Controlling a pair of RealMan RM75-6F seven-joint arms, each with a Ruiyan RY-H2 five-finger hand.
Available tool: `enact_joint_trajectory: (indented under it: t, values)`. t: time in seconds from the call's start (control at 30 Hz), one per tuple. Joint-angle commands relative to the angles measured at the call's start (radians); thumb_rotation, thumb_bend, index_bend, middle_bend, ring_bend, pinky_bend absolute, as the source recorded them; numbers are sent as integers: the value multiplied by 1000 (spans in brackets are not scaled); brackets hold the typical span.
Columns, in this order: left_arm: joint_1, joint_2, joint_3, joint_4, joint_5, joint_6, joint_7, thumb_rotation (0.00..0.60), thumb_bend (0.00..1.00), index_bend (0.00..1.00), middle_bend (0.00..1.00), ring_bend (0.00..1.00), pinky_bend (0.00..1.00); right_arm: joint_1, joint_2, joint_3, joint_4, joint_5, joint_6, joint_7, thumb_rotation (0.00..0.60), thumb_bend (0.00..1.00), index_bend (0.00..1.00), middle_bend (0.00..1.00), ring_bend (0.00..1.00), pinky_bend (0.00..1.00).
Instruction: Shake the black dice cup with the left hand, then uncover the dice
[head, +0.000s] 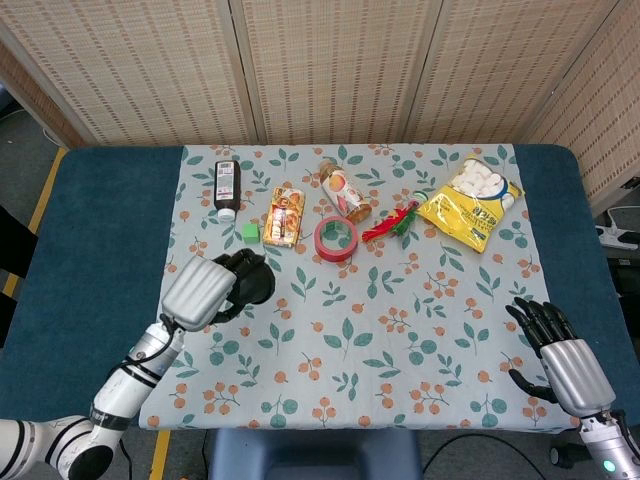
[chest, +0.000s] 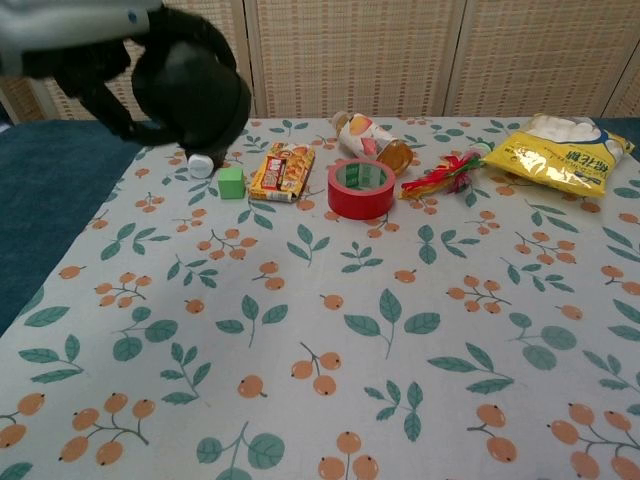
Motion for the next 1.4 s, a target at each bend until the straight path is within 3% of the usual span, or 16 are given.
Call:
enact_joint_trajectory:
  t: [0.03,0.2,0.27,0.37,0.43,0.5,0.6,0.67,0.7,0.73,0.9,1.03,1.17,1.27,1.33,1.4]
  values:
    - [-15,-94,19,179,-202,-342,-1,600,713,717,780,676,883,-2,3,-2,-2,-7,9,6,600,166,0,0,0,0]
    - [57,83,-123,-35,-1,-86,-99,600,709,719,783,676,886,-8,12,1,4,-6,28,28,600,166,0,0,0,0]
    - [83,135,-156,-105,57,-55,-172,600,710,721,786,676,889,-8,14,0,3,-9,30,36,600,167,0,0,0,0]
    - [94,201,-157,-177,126,-184,-376,600,714,722,786,675,888,-6,14,0,5,-10,28,35,600,167,0,0,0,0]
    - [69,199,-121,-121,144,-337,-437,600,713,722,786,676,884,-3,11,-2,4,-12,19,33,600,166,0,0,0,0]
    - [32,120,-71,24,101,-433,-322,600,713,721,785,675,882,0,8,-7,2,-20,13,24,600,167,0,0,0,0]
    - [18,-67,-18,272,-56,-352,36,600,707,718,782,675,880,0,7,-20,-1,-45,13,18,600,167,0,0,0,0]
    - [32,-139,-29,300,-173,-287,127,600,703,717,780,675,876,-1,9,-30,-3,-61,14,22,600,167,0,0,0,0]
    - [41,-143,-40,253,-181,-262,132,600,704,716,779,675,876,-2,11,-32,-2,-67,19,21,600,166,0,0,0,0]
    - [47,-129,-48,204,-146,-250,113,600,704,715,779,675,877,-4,11,-32,0,-68,23,20,600,166,0,0,0,0]
    - [115,9,-81,-110,272,-109,-48,600,692,714,784,673,871,-4,7,-24,-1,-49,22,17,600,166,0,0,0,0]
    - [132,73,-99,-198,425,-86,-131,600,687,715,791,673,871,-10,10,-21,-2,-46,35,17,600,167,0,0,0,0]
    - [109,87,-110,-129,322,-220,-330,600,673,714,793,673,872,-9,7,-17,0,-34,29,12,600,166,0,0,0,0]
    - [60,48,-107,81,113,-406,-395,600,673,713,790,673,873,-5,3,-19,-1,-35,19,2,600,166,0,0,0,0]
    - [16,-12,-72,269,-56,-459,-226,600,679,712,787,673,875,-3,1,-23,-3,-40,13,-3,600,166,0,0,0,0]
    - [-5,-94,-30,394,-218,-382,19,600,683,712,786,673,880,-2,1,-26,-3,-45,10,-5,600,166,0,0,0,0]
